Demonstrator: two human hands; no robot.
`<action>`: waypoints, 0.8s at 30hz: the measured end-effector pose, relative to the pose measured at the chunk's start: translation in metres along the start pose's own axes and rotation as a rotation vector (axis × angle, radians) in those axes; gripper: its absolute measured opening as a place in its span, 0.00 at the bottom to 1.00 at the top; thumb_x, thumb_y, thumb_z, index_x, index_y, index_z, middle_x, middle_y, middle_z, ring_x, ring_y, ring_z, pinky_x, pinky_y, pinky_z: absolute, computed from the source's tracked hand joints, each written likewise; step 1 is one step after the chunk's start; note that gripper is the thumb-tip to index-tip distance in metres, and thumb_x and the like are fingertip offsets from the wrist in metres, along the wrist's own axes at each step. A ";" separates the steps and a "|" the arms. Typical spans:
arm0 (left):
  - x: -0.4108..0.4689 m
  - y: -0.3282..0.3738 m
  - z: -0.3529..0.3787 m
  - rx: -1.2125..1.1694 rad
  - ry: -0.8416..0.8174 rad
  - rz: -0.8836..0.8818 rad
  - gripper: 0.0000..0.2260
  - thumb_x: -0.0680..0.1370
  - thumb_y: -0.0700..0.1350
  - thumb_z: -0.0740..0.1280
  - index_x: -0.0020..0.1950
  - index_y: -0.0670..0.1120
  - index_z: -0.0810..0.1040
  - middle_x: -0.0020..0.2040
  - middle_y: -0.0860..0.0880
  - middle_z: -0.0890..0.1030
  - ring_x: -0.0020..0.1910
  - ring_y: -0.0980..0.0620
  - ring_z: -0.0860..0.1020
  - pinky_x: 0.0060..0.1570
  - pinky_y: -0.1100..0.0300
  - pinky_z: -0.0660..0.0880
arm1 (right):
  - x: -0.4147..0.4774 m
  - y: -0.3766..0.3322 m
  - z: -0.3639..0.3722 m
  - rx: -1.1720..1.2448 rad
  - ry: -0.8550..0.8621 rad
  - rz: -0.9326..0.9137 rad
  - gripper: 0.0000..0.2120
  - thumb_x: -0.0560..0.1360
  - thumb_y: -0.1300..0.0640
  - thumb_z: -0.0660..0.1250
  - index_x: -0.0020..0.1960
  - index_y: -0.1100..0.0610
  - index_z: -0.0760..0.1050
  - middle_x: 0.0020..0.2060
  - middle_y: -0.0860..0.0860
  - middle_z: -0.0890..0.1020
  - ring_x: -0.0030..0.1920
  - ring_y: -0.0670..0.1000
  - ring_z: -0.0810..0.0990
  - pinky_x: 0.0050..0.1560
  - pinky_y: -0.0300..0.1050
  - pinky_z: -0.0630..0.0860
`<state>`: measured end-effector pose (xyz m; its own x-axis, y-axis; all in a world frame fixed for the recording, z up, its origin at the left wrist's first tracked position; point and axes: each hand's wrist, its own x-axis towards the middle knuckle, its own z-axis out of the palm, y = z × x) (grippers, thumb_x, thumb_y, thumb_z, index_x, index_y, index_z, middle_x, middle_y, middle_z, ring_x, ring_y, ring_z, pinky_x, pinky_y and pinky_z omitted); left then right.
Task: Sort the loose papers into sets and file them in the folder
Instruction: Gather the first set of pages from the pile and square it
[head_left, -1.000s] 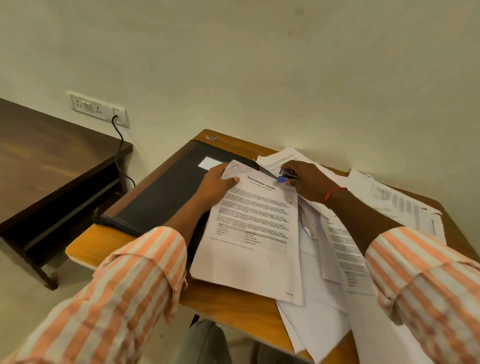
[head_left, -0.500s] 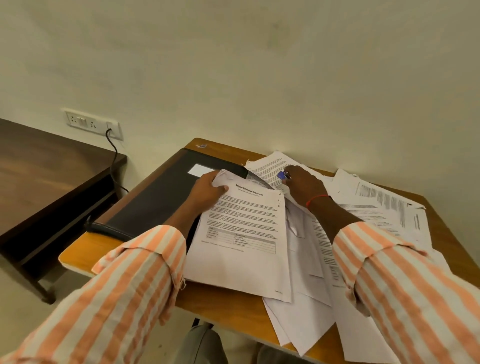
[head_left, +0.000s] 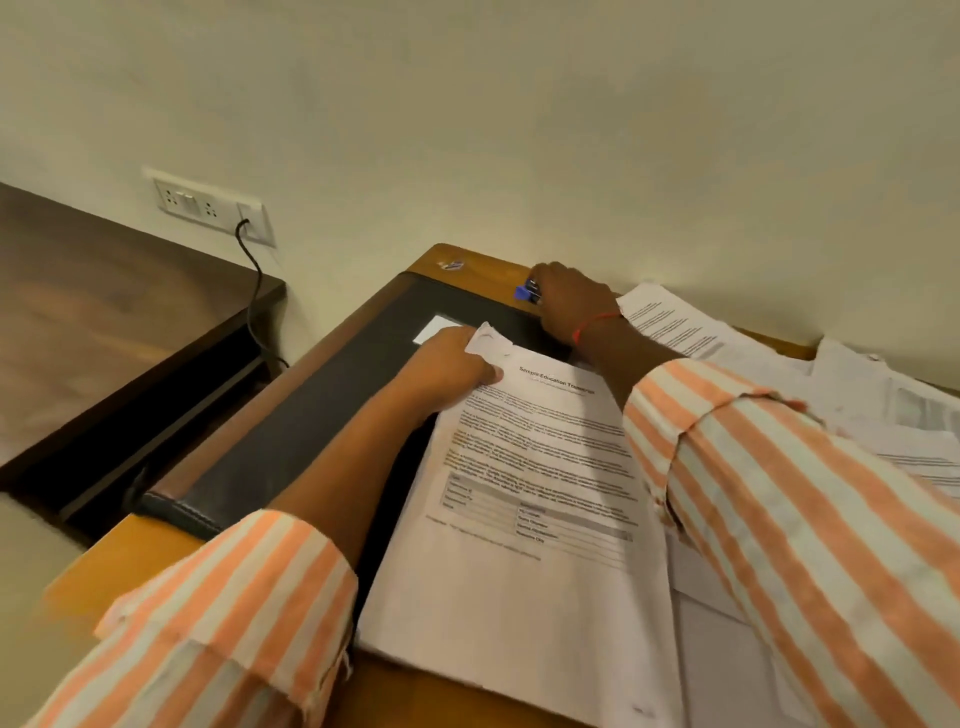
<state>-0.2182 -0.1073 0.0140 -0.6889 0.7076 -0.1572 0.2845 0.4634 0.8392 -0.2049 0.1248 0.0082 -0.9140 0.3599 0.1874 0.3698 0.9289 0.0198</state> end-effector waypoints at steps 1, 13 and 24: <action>0.003 -0.002 0.001 0.001 0.001 0.009 0.10 0.79 0.44 0.70 0.60 0.47 0.79 0.50 0.51 0.83 0.44 0.57 0.79 0.40 0.63 0.72 | 0.014 -0.003 0.007 -0.007 -0.004 -0.011 0.18 0.78 0.61 0.64 0.67 0.55 0.70 0.61 0.56 0.75 0.60 0.60 0.75 0.49 0.50 0.70; 0.013 -0.015 0.001 -0.094 -0.009 -0.009 0.11 0.78 0.47 0.71 0.61 0.54 0.79 0.49 0.53 0.84 0.43 0.54 0.85 0.45 0.58 0.82 | 0.081 -0.019 0.032 0.081 -0.043 0.038 0.17 0.81 0.59 0.62 0.70 0.56 0.69 0.64 0.58 0.75 0.62 0.60 0.75 0.60 0.53 0.75; -0.018 -0.001 -0.011 -0.305 0.152 -0.006 0.14 0.76 0.45 0.74 0.60 0.47 0.77 0.51 0.47 0.85 0.45 0.49 0.86 0.48 0.51 0.84 | -0.056 -0.007 -0.029 0.389 0.177 0.018 0.12 0.81 0.51 0.59 0.59 0.57 0.74 0.54 0.56 0.77 0.53 0.57 0.76 0.54 0.51 0.73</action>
<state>-0.2138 -0.1261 0.0220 -0.7880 0.6071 -0.1022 0.0833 0.2698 0.9593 -0.1511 0.0959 0.0264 -0.8526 0.3873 0.3507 0.2637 0.8985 -0.3510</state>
